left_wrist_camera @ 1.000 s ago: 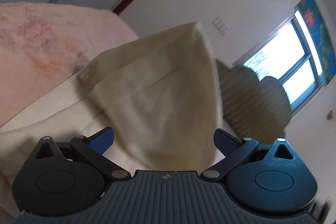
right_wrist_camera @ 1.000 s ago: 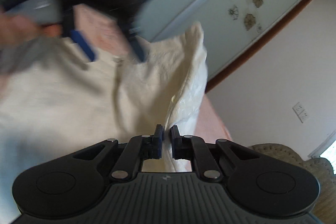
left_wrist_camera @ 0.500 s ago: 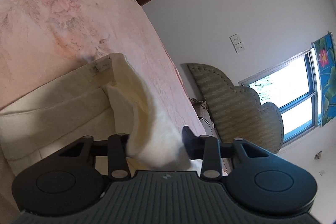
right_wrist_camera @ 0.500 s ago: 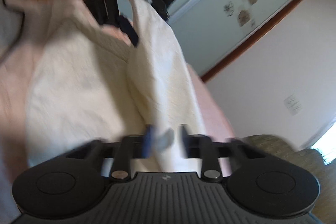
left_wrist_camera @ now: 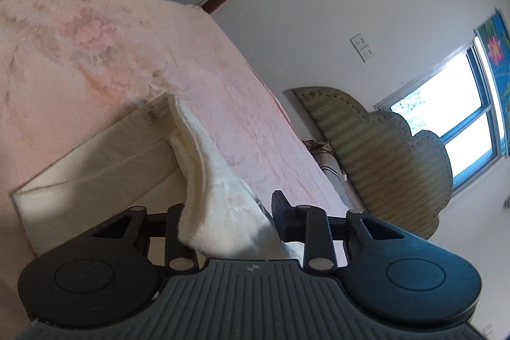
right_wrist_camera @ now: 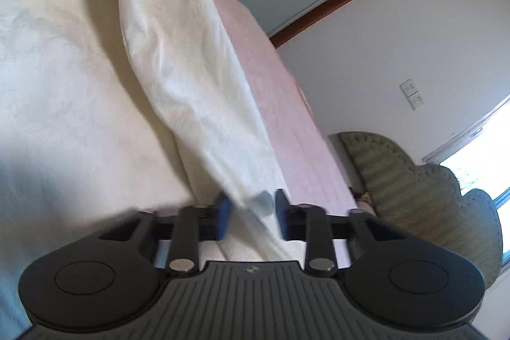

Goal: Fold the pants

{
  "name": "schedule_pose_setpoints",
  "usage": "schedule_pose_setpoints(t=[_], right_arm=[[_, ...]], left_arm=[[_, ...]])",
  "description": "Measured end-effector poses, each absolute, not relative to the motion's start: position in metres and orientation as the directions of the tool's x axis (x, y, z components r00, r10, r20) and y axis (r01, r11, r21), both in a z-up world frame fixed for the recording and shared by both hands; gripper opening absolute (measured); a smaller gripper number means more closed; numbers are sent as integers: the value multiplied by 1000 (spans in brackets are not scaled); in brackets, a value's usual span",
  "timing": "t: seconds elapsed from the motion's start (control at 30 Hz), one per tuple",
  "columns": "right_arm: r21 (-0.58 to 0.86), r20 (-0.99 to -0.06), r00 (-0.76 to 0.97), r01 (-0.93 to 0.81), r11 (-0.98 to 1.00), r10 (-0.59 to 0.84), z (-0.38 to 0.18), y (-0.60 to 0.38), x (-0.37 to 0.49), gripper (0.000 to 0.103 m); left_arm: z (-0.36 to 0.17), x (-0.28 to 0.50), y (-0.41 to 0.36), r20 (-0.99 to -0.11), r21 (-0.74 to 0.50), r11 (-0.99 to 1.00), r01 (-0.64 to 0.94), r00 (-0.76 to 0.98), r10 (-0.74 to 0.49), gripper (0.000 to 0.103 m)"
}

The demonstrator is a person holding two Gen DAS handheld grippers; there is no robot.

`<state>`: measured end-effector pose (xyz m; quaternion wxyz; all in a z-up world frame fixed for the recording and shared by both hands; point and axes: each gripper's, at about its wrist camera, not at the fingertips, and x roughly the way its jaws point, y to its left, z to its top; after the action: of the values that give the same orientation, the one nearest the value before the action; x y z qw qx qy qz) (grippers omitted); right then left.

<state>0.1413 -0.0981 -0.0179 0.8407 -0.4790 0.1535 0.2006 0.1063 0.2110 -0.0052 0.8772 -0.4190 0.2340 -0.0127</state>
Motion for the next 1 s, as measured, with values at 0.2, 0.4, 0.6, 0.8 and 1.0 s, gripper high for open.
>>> schedule_pose_setpoints(t=[0.2, 0.4, 0.6, 0.8, 1.0], right_arm=[[-766, -439, 873, -488, 419, 213, -11, -102, 108, 7], [-730, -481, 837, -546, 411, 259, 5, -106, 65, 7], [-653, -577, 764, -645, 397, 291, -5, -105, 35, 6], [-601, -607, 729, -682, 417, 318, -1, -102, 16, 6], [-584, -633, 707, -703, 405, 315, -13, -95, 1, 6]], left_arm=[[2, 112, 226, -426, -684, 715, -145, 875, -229, 13], [5, 103, 226, -491, -541, 835, -99, 844, -218, 13], [-21, 96, 224, -616, -427, 891, -151, 770, -165, 12], [-14, 87, 217, -591, -316, 936, -154, 804, -67, 19], [-24, 83, 213, -615, -271, 943, -191, 788, -18, 24]])
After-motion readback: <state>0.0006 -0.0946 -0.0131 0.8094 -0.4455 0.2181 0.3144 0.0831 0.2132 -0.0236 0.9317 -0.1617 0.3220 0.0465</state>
